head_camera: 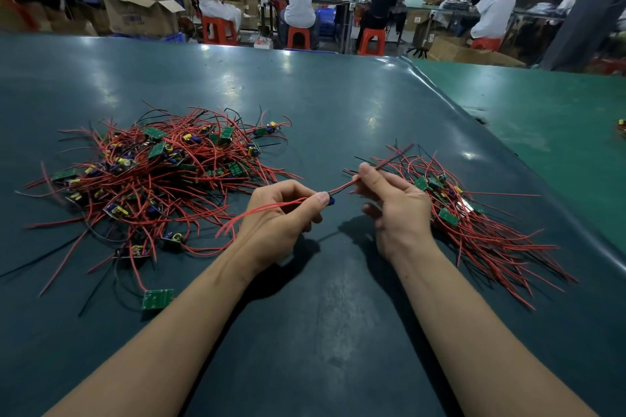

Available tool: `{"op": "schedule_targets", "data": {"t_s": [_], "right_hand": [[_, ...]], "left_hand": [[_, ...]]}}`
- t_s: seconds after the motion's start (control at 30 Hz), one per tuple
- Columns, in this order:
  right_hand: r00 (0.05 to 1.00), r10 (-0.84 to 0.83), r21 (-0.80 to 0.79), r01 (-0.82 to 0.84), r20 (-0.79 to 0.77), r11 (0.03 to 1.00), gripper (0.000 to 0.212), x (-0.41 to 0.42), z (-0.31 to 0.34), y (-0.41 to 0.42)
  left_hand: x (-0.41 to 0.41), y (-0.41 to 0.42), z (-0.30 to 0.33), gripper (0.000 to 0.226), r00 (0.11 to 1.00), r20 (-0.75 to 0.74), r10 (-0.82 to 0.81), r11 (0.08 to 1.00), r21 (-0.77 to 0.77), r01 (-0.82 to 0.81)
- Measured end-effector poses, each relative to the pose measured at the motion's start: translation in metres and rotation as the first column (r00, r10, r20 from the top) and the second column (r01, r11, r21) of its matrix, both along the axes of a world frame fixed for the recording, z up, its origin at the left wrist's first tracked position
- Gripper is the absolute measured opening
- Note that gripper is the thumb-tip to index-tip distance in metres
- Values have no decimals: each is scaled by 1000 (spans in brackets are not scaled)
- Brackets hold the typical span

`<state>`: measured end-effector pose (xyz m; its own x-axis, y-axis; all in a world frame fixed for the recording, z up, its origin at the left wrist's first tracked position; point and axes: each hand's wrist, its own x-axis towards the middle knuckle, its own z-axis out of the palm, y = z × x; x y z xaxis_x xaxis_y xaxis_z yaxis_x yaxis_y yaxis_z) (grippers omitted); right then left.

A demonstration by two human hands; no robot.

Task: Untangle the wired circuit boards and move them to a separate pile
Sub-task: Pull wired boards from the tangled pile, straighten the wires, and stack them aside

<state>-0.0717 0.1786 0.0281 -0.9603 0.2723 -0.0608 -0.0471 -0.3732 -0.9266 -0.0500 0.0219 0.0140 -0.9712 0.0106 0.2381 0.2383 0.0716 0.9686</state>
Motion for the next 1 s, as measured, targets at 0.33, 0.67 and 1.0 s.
{"op": "schedule_targets", "data": {"t_s": [0.33, 0.67, 1.0], "right_hand": [[972, -236, -214, 230, 0, 949, 12, -8, 2, 19], [912, 409, 105, -411, 44, 906, 10, 6, -8, -11], [998, -11, -39, 8, -69, 999, 17, -9, -3, 8]], "left_hand": [[-1, -6, -1, 20, 1000, -15, -27, 994, 107, 28], [-1, -6, -2, 12, 999, -11, -50, 996, 70, 51], [-7, -8, -2, 25, 998, 37, -57, 977, 209, 48]]}}
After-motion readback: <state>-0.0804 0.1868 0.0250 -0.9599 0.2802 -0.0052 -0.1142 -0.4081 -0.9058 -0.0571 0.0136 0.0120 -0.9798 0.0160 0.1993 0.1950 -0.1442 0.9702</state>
